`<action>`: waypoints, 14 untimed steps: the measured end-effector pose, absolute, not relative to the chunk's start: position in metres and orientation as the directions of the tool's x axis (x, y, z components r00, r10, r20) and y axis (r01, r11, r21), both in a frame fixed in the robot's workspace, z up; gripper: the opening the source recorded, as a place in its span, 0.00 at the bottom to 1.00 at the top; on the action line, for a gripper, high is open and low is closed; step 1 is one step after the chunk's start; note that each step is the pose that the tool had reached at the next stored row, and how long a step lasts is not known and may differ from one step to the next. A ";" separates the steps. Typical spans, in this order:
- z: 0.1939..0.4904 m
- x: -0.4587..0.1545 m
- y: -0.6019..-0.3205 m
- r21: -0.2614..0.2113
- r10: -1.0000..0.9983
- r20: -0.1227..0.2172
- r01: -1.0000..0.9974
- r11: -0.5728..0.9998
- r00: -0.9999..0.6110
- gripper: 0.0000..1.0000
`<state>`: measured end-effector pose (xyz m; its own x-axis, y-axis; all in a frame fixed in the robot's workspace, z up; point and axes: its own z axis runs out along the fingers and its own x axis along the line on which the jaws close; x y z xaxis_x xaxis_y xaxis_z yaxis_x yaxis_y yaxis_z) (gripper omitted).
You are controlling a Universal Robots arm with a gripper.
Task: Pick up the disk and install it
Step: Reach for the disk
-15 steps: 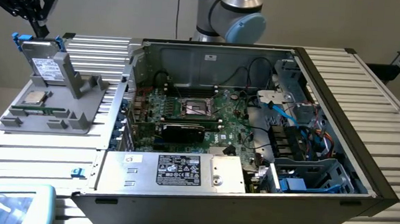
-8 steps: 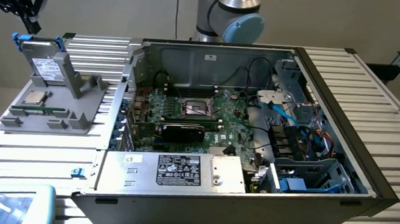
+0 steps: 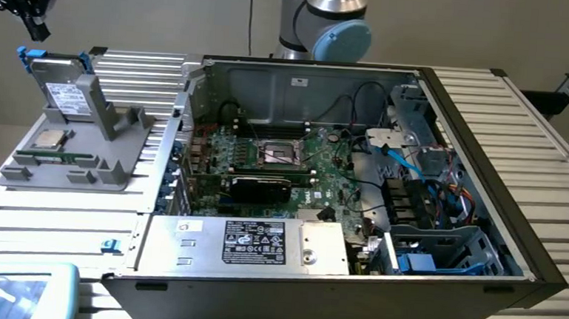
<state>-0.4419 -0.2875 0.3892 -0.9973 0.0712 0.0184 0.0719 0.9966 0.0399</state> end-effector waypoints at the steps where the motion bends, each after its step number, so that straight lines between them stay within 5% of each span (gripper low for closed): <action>1: 0.389 -0.444 -0.284 0.040 0.071 0.018 0.072 0.997 -0.997 0.11; 14: 0.389 -0.478 -0.251 0.040 0.069 0.019 0.070 0.997 -0.997 0.11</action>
<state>-0.4779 -0.2505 0.3892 -0.9974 0.0688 0.0190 0.0695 0.9968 0.0397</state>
